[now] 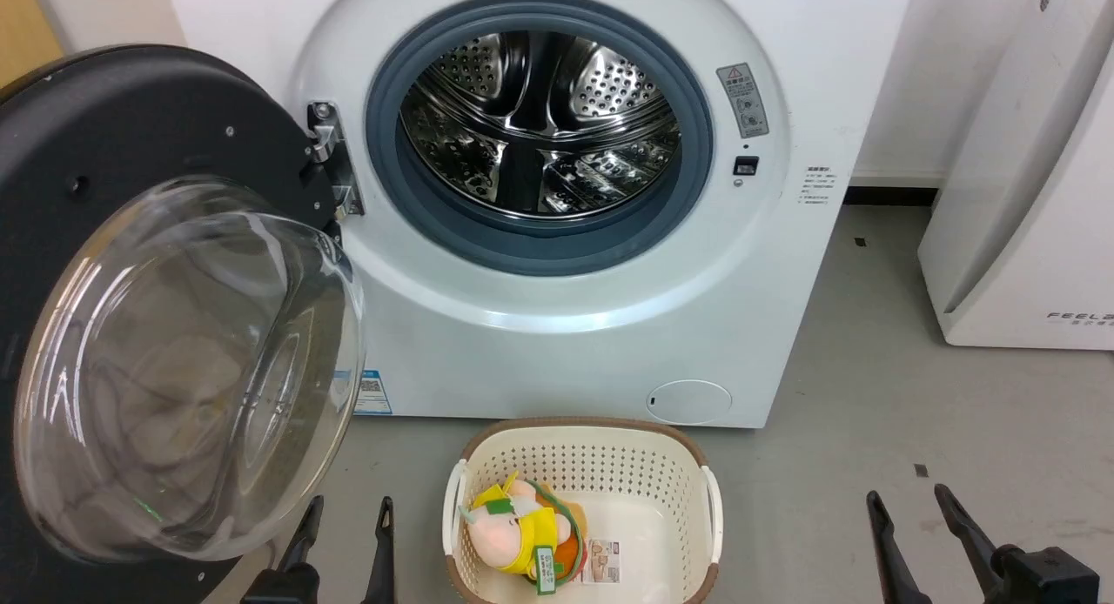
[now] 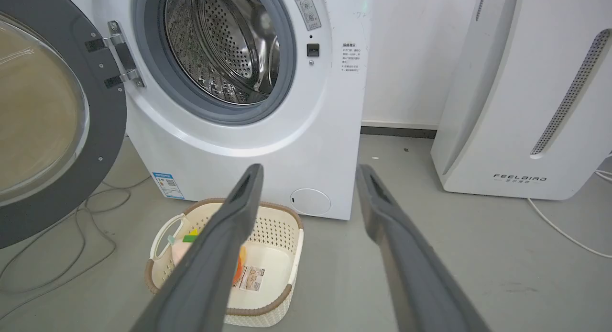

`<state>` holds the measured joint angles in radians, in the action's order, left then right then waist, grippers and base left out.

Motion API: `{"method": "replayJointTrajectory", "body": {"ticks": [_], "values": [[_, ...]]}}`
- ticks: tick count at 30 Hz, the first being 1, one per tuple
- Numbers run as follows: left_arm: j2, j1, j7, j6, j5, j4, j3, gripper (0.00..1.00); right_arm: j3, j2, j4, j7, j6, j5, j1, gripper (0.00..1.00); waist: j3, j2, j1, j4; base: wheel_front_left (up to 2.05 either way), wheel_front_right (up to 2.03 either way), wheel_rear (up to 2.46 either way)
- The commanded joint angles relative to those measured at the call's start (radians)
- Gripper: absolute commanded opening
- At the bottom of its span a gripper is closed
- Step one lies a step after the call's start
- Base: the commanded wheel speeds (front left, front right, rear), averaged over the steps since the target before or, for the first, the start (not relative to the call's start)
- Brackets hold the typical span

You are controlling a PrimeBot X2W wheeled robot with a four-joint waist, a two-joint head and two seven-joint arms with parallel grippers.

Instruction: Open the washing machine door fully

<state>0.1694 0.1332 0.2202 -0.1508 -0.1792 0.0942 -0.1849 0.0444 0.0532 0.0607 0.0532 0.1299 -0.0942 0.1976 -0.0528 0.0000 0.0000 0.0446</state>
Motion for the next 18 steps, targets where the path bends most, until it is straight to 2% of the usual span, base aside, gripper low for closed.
{"method": "replayJointTrajectory", "body": {"ticks": [1, 8, 9, 18], "values": [[0.005, -0.018, -0.002, 0.005, -0.002, 0.001, -0.003, 1.0, -0.002, -0.003, 0.006, -0.002, 0.001, 0.006, 0.014, 1.0, 0.001, 0.0, 0.0, -0.004, 0.0, 0.0, 0.0], [0.01, -0.028, -0.009, 0.02, -0.01, -0.002, -0.018, 1.0, -0.009, -0.003, 0.003, -0.005, 0.001, -0.003, 0.015, 1.0, 0.004, 0.0, 0.0, -0.013, 0.0, 0.0, 0.0], [0.006, -0.016, -0.009, 0.02, -0.007, 0.0, -0.019, 0.0, -0.008, 0.0, 0.001, -0.005, 0.0, -0.001, 0.0, 0.0, 0.004, 0.0, 0.0, -0.013, 0.0, 0.0, 0.0], [-0.002, -0.021, -0.022, 0.028, 0.003, -0.005, -0.009, 0.0, -0.01, 0.0, -0.003, -0.007, 0.0, 0.003, -0.012, 0.0, 0.007, 0.0, 0.0, -0.015, 0.0, 0.0, 0.0]]}}
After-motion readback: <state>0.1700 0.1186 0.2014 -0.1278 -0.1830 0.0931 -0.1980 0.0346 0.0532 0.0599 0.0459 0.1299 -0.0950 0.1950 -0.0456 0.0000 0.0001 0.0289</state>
